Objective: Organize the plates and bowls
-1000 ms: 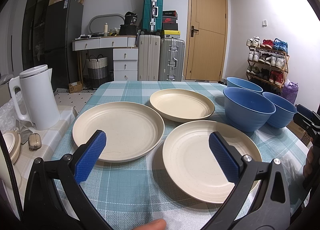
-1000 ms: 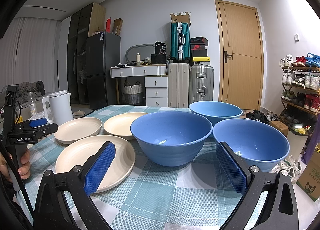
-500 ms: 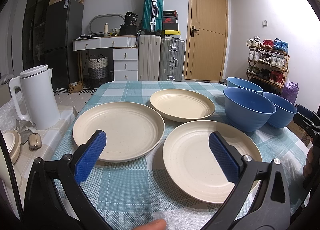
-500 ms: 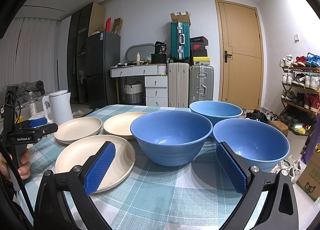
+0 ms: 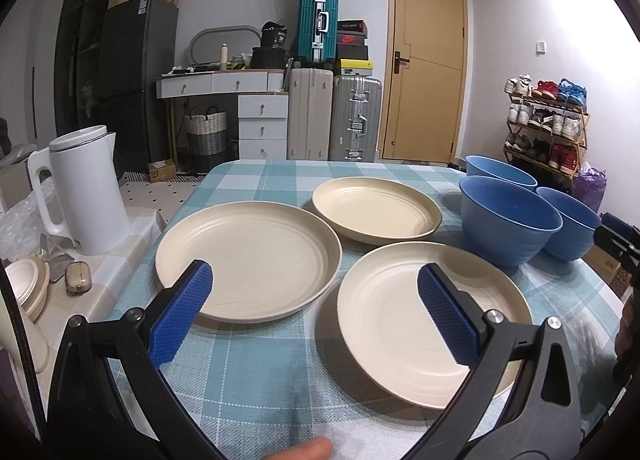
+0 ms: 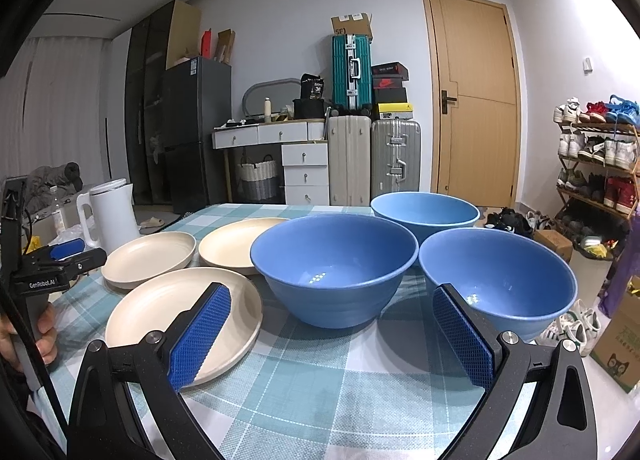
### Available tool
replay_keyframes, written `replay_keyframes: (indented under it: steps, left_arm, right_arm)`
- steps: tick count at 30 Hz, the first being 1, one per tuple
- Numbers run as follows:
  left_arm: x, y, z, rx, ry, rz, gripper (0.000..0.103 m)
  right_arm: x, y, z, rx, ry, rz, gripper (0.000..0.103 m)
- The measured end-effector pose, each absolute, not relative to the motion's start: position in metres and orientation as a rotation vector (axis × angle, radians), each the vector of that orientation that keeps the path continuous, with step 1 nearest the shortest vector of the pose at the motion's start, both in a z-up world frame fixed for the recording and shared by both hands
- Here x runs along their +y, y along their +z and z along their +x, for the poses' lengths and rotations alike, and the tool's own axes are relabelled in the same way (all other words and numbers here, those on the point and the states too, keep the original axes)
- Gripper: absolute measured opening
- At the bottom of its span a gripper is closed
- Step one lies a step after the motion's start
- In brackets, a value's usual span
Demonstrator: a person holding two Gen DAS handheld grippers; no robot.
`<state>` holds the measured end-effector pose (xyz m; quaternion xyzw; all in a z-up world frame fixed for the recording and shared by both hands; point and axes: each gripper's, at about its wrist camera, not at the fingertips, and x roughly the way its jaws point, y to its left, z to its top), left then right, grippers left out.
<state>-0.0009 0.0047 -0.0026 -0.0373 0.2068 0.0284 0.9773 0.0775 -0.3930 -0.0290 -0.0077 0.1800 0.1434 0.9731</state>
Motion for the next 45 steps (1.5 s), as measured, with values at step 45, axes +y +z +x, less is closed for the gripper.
replay_keyframes:
  steps: [45]
  left_arm:
    - [0.135,0.017,0.056,0.725,0.262,-0.344,0.103]
  right_arm:
    - [-0.198,0.004,0.211,0.761,0.569,-0.014,0.103]
